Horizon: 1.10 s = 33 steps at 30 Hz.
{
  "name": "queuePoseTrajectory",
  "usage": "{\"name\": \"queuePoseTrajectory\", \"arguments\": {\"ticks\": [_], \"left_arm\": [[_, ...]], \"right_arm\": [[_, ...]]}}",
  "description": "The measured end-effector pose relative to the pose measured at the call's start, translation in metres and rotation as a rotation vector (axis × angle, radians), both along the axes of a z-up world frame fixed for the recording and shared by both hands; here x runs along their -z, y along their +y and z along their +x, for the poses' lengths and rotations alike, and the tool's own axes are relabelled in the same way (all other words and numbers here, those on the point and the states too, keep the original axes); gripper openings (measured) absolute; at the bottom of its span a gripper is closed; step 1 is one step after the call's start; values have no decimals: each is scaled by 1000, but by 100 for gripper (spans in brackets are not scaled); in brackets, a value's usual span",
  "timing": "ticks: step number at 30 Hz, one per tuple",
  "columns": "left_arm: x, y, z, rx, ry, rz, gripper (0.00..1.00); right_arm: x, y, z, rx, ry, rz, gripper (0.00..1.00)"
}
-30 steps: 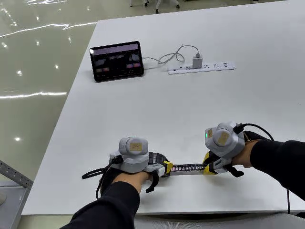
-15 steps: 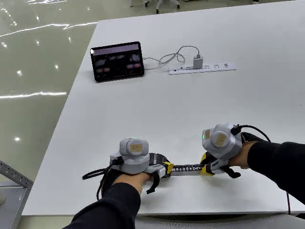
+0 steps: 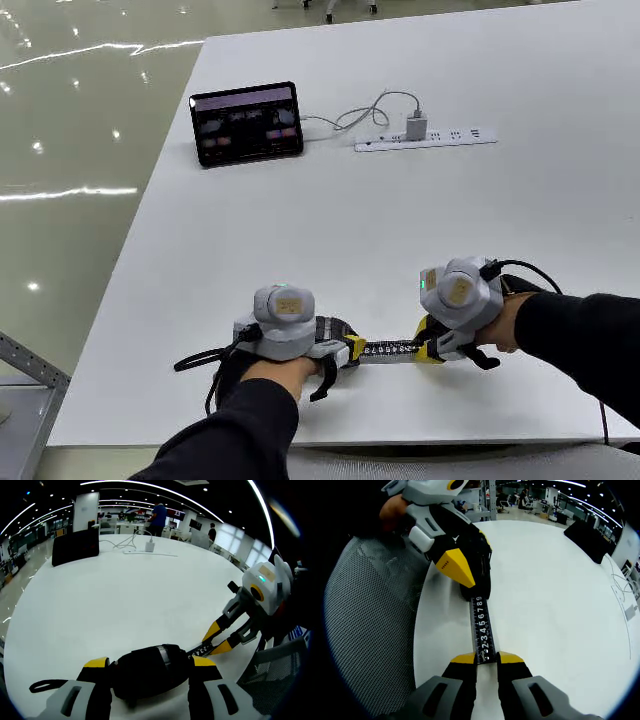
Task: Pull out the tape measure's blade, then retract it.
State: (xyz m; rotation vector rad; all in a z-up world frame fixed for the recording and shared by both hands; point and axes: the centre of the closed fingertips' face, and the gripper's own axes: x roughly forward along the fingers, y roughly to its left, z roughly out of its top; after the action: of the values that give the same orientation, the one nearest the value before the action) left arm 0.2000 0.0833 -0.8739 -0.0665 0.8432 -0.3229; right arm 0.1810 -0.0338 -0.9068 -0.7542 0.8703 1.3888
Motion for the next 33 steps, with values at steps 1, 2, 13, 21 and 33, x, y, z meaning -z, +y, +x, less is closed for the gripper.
{"name": "queuePoseTrajectory", "arguments": {"ticks": [1, 2, 13, 21, 33], "left_arm": [[0, 0, 0, 0, 0, 0, 57], [0, 0, -1, 0, 1, 0, 57], [0, 0, -1, 4, -4, 0, 57], [0, 0, -1, 3, -6, -2, 57], [0, 0, 0, 0, 3, -14, 57]], "right_arm": [[0, 1, 0, 0, -1, 0, 11], [0, 2, 0, -1, -1, 0, 11], [0, 5, 0, 10, 11, 8, 11], [0, 5, -1, 9, 2, 15, 11], [0, 12, 0, 13, 18, 43, 11]]}}
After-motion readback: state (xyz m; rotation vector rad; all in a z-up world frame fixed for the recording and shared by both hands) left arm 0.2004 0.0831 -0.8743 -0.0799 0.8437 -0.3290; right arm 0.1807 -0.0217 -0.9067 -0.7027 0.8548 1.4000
